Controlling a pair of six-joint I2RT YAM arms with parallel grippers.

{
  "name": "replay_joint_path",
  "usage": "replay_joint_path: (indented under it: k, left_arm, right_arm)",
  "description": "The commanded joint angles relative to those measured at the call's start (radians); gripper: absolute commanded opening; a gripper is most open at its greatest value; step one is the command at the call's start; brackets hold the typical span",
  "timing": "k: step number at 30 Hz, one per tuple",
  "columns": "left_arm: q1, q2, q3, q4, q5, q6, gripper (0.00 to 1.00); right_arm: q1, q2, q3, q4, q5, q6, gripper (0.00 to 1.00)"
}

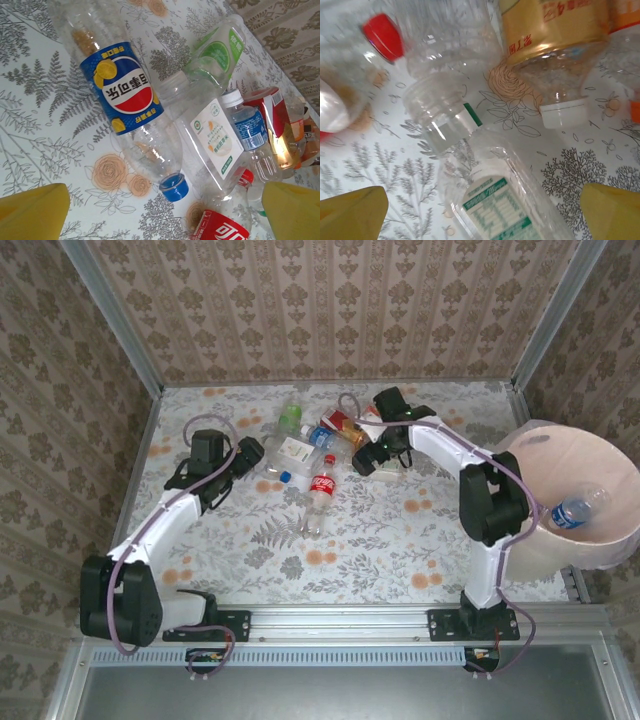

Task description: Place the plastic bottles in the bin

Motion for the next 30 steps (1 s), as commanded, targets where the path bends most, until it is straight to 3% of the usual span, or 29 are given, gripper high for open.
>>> replay_joint_path:
  k: [1, 11, 17, 20, 30]
  left_arm:
    - [0.005, -0.043, -0.026, -0.006, -0.034, -0.003, 1.0]
    - [0.007, -0.058, -0.034, -0.014, -0.046, 0.0, 1.0]
    - [0.007, -0.047, -0.035, -0.006, -0.034, -0.006, 1.0]
    - [0.007, -0.05, -0.035, -0.007, -0.035, -0.006, 1.0]
    - [0.007, -0.056, -0.045, -0.01, -0.036, -0.01, 1.0]
  right_arm:
    - [0.002, 0.044, 0.057, -0.1, 0.046, -0.119, 1.0]
    - [0.004, 0.095, 0.055, -0.228, -0.038, -0.168, 0.95]
    - [0.007, 0.099, 0.005, -0.125, 0.073, -0.127, 0.91]
    - [0.019, 0.106, -0.01, -0.072, 0.115, -0.106, 0.83]
    - [0.054, 0.158, 0.007, -0.028, 0.171, -0.06, 0.76]
